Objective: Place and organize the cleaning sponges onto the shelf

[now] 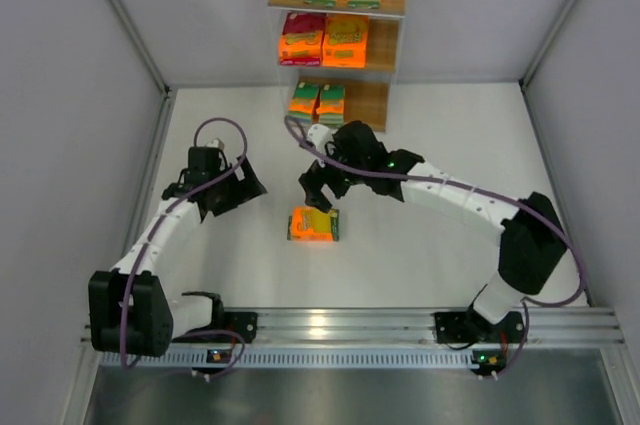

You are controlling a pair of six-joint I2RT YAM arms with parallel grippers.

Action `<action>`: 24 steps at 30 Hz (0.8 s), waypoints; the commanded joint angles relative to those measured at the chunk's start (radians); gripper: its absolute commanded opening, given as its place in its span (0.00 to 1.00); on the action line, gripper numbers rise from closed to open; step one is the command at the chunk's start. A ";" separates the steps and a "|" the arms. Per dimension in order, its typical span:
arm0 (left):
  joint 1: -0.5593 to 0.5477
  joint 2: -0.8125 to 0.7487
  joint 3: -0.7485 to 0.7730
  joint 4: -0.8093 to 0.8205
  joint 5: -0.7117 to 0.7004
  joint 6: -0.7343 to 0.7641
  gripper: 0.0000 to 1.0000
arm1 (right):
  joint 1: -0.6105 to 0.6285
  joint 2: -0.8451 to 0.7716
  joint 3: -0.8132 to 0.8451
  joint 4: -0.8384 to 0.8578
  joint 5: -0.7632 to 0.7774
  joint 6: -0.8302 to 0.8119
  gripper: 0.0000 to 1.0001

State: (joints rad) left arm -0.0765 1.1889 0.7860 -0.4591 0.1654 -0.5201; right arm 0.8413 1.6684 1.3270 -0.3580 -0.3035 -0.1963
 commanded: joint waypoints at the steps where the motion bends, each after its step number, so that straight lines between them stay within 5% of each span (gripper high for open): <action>1: -0.045 0.041 0.062 0.083 0.022 0.011 0.96 | -0.004 -0.156 -0.014 0.067 0.297 0.548 1.00; 2: -0.063 0.061 0.070 0.092 0.025 0.006 0.95 | 0.001 -0.163 -0.020 0.024 0.390 0.646 0.99; 4: -0.083 0.086 0.082 0.118 0.017 -0.011 0.93 | 0.008 -0.176 -0.047 -0.068 0.434 0.916 0.76; 5: -0.092 0.101 0.100 0.131 0.011 -0.021 0.92 | 0.016 -0.189 -0.111 -0.075 0.413 0.973 0.62; 6: -0.107 0.130 0.107 0.141 0.022 -0.034 0.87 | 0.025 -0.197 -0.150 -0.064 0.409 1.051 0.25; 8: -0.127 0.175 0.124 0.166 0.025 -0.044 0.72 | 0.068 -0.214 -0.253 -0.033 0.425 1.161 0.00; 9: -0.134 0.190 0.128 0.172 0.023 -0.050 0.56 | 0.080 -0.214 -0.277 -0.027 0.425 1.182 0.00; 14: -0.172 0.279 0.134 0.227 0.016 -0.076 0.26 | 0.160 -0.159 -0.298 -0.090 0.471 1.236 0.00; 24: -0.319 0.368 0.145 0.263 0.032 -0.093 0.18 | 0.185 -0.001 -0.246 -0.065 0.475 1.190 0.00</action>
State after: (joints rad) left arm -0.3664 1.5654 0.9039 -0.2562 0.1864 -0.6044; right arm 1.0138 1.6222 1.0290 -0.4358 0.1333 0.9920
